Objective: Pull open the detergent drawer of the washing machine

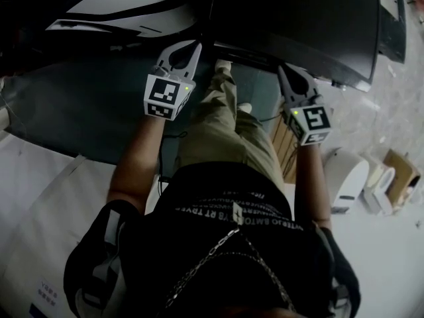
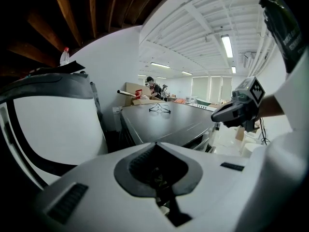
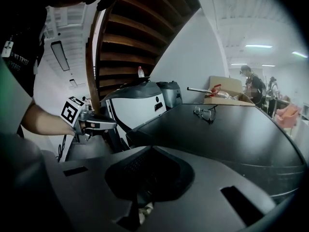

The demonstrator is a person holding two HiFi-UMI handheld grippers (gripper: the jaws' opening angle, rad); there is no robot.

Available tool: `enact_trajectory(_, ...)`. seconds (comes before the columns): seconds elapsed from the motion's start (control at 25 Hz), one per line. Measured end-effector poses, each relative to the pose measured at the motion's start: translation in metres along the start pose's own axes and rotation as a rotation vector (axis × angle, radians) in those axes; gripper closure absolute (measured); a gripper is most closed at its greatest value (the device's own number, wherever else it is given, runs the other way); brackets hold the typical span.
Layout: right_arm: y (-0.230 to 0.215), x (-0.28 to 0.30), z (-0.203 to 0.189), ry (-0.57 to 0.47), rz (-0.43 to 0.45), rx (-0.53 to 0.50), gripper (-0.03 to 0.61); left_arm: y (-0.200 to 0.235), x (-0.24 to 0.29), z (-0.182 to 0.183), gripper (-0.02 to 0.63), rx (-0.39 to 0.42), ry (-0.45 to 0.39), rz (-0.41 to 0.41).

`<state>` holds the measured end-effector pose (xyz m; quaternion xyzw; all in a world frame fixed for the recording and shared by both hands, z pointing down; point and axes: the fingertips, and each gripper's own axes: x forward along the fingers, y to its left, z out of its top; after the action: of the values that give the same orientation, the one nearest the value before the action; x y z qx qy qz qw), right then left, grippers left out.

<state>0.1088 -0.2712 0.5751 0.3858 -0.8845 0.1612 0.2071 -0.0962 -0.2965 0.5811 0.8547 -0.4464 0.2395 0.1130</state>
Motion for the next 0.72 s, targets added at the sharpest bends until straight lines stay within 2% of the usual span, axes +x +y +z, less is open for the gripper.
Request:
enact_trajectory(0.2, 0.007, 0.014, -0.010, 0.012, 0.038, 0.020, 0.575, 0.001, 0.014, -0.021, 0.620, 0.015, 0.059, -0.034)
enact_trajectory(0.36, 0.014, 0.022, -0.022, 0.068, 0.067, 0.059, 0.575, -0.001, 0.020, -0.031, 0.620, 0.016, 0.090, -0.072)
enact_trajectory(0.56, 0.018, 0.031, -0.035, 0.120, 0.084, 0.077, 0.572, -0.008, 0.028, -0.037, 0.548, 0.022, 0.121, -0.144)
enact_trajectory(0.72, 0.013, 0.039, -0.044, 0.125, 0.073, 0.090, 0.506, -0.011, 0.035, -0.047, 0.518, 0.027, 0.160, -0.180)
